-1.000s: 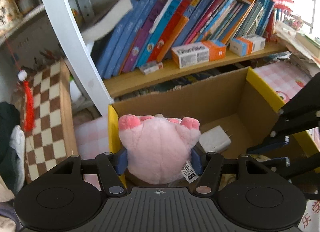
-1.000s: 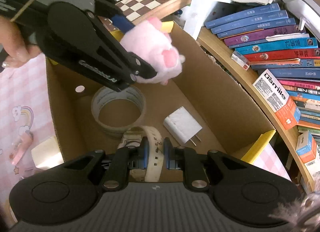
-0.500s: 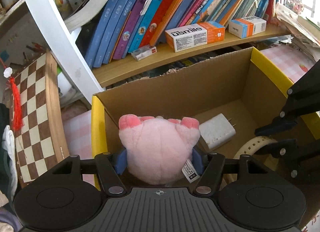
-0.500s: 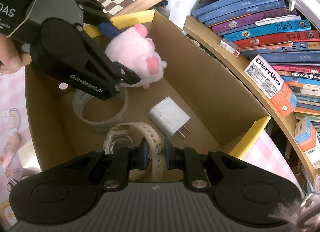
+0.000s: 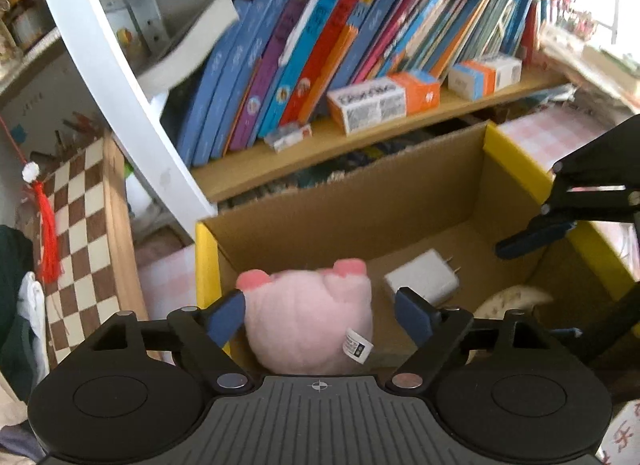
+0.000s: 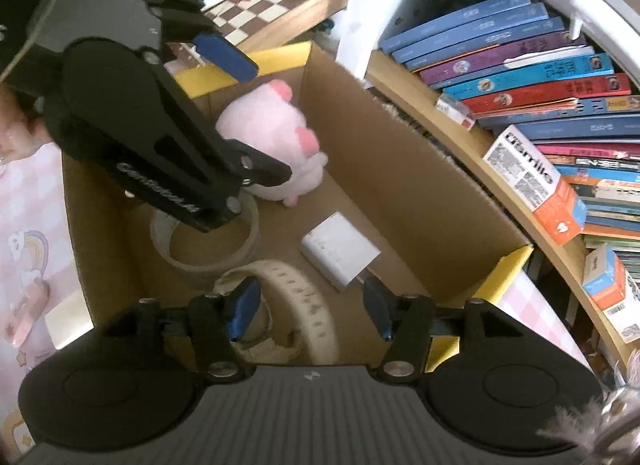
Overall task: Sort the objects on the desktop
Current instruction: 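Lower the plush into the box and open the left tool while the right tool releases the watch band, then withdraw both open tools up out of the yellow box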
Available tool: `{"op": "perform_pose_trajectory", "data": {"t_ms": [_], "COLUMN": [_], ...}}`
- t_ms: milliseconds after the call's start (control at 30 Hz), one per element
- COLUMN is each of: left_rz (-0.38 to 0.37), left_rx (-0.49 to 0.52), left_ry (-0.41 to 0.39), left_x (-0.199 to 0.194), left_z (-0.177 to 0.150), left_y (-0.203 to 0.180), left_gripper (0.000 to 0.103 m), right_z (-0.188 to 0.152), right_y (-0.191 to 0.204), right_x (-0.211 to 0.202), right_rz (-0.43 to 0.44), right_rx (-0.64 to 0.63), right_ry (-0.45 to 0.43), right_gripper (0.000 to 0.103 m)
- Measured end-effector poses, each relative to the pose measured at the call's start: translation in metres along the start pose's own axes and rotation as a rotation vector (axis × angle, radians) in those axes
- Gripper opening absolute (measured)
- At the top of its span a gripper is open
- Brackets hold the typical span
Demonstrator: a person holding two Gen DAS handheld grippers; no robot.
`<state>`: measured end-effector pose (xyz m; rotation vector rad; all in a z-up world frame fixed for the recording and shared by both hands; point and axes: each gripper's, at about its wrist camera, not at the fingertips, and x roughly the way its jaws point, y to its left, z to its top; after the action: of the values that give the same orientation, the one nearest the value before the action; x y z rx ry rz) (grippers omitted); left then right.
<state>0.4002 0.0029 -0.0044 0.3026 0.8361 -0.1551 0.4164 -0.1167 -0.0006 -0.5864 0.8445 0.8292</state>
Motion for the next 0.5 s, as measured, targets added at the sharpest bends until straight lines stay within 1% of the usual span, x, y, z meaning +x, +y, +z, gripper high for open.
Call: {"op": "perform_pose_trajectory", "data": {"t_ms": [67, 100, 133, 367, 500], "left_rz": [0.001, 0.002, 0.003, 0.018, 0.024], "left_rx": [0.0, -0.001, -0.004, -0.008, -0.028], "left_ry": [-0.021, -0.031, -0.041, -0.103, -0.143], "left_x": [-0.007, -0.011, -0.015, -0.047, -0.068], "left_z": [0.002, 0.002, 0.003, 0.001, -0.003], "left_y": [0.0, 0.0, 0.0, 0.001, 0.005], "left_gripper": [0.086, 0.086, 0.086, 0.087, 0.09], "right_z": [0.001, 0.001, 0.0, -0.005, -0.009], "right_y": [-0.002, -0.003, -0.004, -0.008, -0.009], "right_x": [-0.006, -0.009, -0.012, -0.038, -0.054], "right_rz": [-0.019, -0.031, -0.043, -0.113, -0.141], "right_rx": [0.011, 0.017, 0.022, 0.059, 0.088], "right_ry": [-0.014, -0.021, -0.029, -0.068, -0.092], "right_gripper": [0.069, 0.078, 0.08, 0.085, 0.086]}}
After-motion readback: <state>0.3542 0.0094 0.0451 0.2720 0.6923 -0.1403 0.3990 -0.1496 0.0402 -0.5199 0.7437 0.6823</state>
